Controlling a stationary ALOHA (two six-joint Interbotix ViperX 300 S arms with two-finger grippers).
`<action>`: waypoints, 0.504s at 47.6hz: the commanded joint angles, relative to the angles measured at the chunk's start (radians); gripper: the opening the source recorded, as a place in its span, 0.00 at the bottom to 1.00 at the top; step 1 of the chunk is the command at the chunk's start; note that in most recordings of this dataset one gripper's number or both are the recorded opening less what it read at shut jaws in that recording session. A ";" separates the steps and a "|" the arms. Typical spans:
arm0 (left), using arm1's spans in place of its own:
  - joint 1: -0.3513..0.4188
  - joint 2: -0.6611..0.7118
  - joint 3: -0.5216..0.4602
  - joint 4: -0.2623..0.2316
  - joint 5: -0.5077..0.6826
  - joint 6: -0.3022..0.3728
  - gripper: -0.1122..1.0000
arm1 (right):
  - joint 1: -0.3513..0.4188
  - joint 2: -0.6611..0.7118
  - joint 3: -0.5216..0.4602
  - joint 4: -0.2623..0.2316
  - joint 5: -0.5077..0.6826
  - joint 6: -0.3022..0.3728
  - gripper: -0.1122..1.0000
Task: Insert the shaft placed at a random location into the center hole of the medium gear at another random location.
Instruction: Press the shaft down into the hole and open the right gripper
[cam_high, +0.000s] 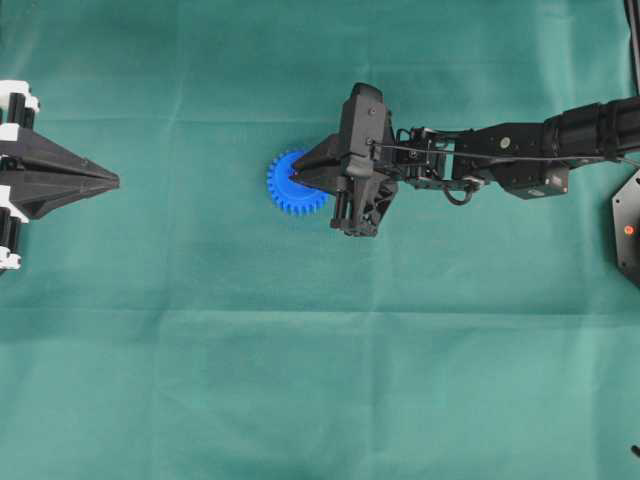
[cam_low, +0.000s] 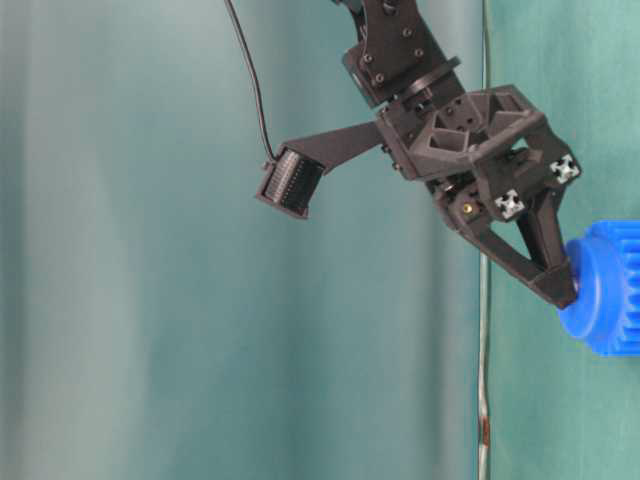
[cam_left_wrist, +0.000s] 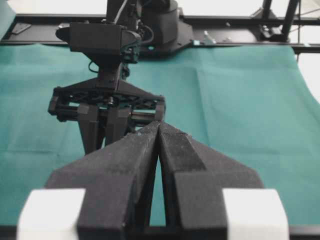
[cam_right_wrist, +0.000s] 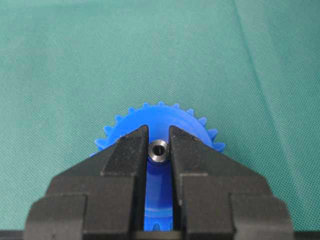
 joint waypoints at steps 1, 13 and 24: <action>-0.002 0.006 -0.025 0.003 -0.005 -0.002 0.10 | 0.002 -0.017 -0.018 0.005 -0.012 -0.005 0.22; -0.002 0.005 -0.025 0.003 -0.006 -0.002 0.10 | 0.002 -0.018 -0.018 0.009 -0.017 -0.005 0.51; -0.002 0.005 -0.025 0.003 -0.006 -0.002 0.10 | 0.008 -0.021 -0.020 0.009 -0.023 -0.005 0.80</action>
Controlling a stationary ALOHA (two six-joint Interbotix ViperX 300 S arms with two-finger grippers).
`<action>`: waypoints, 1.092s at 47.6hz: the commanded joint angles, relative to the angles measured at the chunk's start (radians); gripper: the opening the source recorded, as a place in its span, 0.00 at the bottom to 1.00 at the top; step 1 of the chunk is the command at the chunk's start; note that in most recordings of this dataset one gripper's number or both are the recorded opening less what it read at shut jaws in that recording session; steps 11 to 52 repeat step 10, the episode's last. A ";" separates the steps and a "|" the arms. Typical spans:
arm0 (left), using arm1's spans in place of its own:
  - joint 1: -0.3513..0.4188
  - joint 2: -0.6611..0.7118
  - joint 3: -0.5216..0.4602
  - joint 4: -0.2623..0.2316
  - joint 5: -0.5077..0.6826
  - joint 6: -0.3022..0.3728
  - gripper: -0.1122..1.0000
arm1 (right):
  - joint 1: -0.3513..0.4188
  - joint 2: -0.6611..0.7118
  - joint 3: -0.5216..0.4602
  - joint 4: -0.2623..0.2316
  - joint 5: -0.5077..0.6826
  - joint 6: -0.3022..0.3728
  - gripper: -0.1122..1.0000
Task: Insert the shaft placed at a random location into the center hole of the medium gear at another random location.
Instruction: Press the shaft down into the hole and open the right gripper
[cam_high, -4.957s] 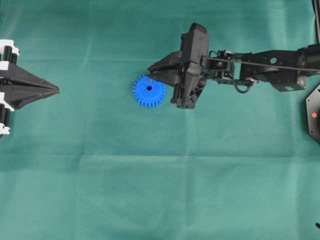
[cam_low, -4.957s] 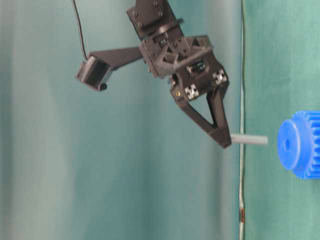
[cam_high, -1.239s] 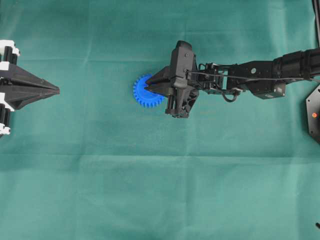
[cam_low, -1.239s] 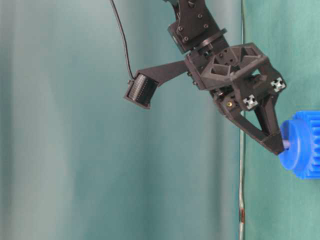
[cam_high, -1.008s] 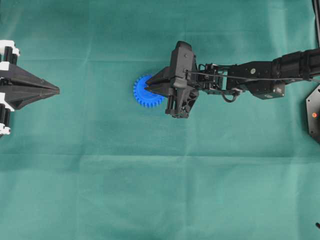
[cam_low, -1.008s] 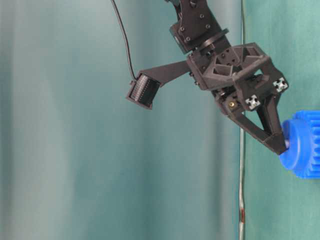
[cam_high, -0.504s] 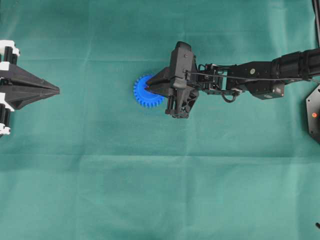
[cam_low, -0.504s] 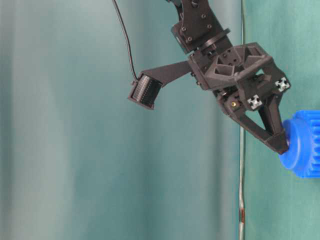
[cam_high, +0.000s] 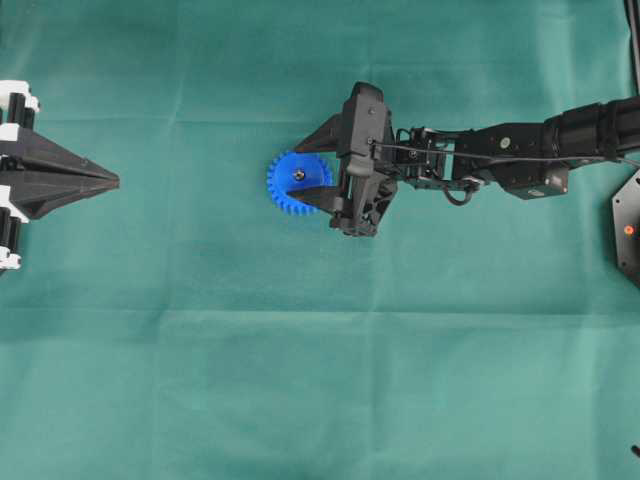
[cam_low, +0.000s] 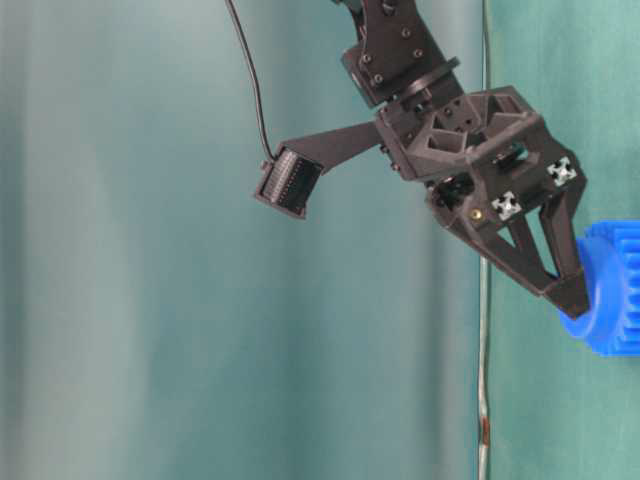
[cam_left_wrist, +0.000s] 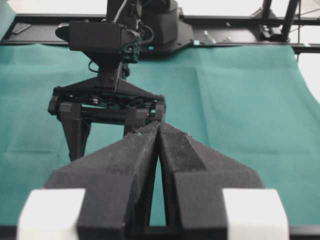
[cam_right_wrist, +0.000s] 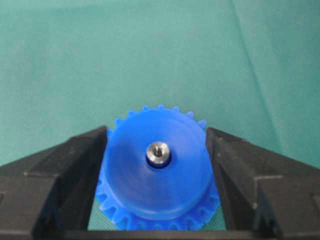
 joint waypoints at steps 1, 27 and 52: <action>-0.003 0.005 -0.025 0.003 -0.008 -0.002 0.10 | 0.006 -0.025 -0.018 0.003 -0.015 -0.005 0.79; -0.002 0.003 -0.025 0.003 -0.008 -0.002 0.10 | 0.006 -0.072 -0.006 0.003 -0.009 -0.005 0.78; -0.002 0.003 -0.025 0.003 -0.008 -0.002 0.10 | 0.006 -0.072 -0.006 0.003 -0.009 -0.005 0.78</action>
